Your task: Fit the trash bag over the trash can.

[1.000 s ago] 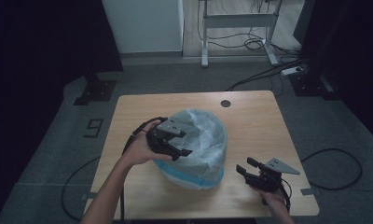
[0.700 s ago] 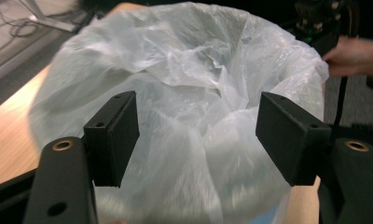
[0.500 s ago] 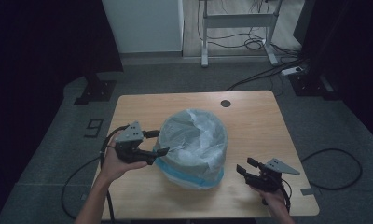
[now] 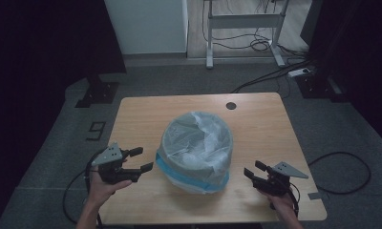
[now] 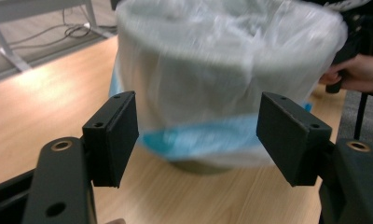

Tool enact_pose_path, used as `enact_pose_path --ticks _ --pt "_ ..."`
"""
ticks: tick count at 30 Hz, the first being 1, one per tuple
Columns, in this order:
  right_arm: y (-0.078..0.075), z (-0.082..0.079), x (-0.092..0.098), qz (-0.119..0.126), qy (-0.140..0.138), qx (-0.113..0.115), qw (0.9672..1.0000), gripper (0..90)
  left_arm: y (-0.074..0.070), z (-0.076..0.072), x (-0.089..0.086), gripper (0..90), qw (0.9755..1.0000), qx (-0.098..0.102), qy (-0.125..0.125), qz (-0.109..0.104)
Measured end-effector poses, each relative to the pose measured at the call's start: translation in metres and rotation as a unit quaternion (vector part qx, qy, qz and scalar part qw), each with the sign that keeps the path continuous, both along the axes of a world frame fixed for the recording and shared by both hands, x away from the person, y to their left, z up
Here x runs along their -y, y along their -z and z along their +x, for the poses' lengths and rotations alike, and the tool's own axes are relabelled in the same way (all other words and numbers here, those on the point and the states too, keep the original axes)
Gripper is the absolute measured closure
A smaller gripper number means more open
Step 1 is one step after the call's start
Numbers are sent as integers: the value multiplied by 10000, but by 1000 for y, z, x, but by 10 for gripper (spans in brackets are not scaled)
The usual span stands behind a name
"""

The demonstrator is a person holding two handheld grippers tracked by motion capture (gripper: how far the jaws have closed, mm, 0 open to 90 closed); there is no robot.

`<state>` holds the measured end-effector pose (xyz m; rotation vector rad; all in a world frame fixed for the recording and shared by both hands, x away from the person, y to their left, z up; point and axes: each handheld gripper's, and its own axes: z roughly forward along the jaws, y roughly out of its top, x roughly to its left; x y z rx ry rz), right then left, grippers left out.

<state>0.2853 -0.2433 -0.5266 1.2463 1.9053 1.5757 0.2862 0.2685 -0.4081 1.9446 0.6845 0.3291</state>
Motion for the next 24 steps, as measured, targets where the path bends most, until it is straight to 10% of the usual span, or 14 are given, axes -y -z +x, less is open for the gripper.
enact_pose_path --ticks 14,24 --pt "4 3 6 -167 131 -16 9998 343 58 -18 -27 291 9979 -285 -556 173" --pt "7 4 8 -244 175 -43 9995 339 58 -9 -21 291 9977 -287 -566 243"
